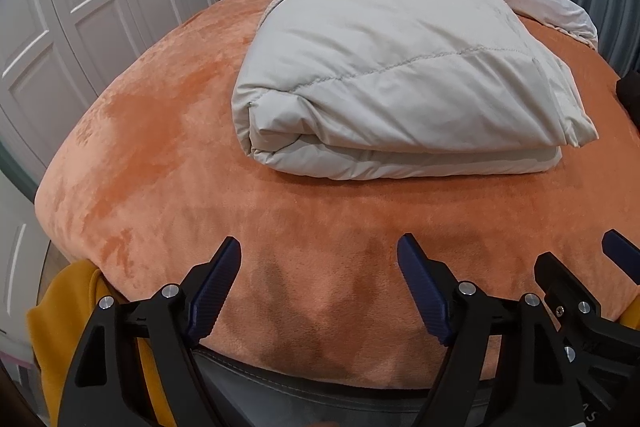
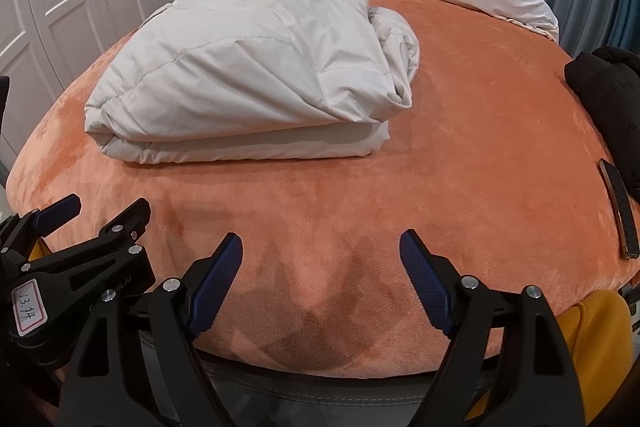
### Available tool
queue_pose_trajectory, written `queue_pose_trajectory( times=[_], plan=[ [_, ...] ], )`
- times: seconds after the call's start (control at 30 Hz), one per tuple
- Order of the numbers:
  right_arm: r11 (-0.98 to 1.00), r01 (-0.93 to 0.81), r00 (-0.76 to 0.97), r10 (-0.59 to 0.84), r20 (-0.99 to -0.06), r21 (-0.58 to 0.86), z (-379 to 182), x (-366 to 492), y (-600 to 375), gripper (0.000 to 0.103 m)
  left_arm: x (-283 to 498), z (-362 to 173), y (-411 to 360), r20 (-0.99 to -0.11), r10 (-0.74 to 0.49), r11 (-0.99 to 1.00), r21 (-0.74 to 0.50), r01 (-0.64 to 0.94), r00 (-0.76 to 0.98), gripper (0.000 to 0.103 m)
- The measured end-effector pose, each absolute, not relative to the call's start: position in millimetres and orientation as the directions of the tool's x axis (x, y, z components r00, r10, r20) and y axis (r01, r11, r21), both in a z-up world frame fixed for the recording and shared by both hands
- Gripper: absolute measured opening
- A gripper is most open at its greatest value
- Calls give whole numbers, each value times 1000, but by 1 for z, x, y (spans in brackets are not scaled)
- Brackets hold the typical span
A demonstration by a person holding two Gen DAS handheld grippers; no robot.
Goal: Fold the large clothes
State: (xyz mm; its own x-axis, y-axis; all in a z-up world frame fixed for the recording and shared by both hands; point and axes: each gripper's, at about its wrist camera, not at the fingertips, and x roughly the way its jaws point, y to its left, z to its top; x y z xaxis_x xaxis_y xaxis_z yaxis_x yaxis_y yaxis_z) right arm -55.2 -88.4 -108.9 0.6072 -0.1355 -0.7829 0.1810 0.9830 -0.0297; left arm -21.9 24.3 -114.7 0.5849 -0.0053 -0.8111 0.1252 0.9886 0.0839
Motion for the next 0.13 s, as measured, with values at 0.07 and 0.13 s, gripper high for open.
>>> queue_pose_trajectory(
  times=[0.07,0.13],
  plan=[
    [982,185,608,-135,-782,-26,-108,-55,-89,78,-21,-114,25,-813,-9,989,80,126,582,76],
    [982,188,608,-135,-783,-24,-108,-55,-90,78,-21,-113,24,-814,-8,989,78,123,580,76]
  ],
)
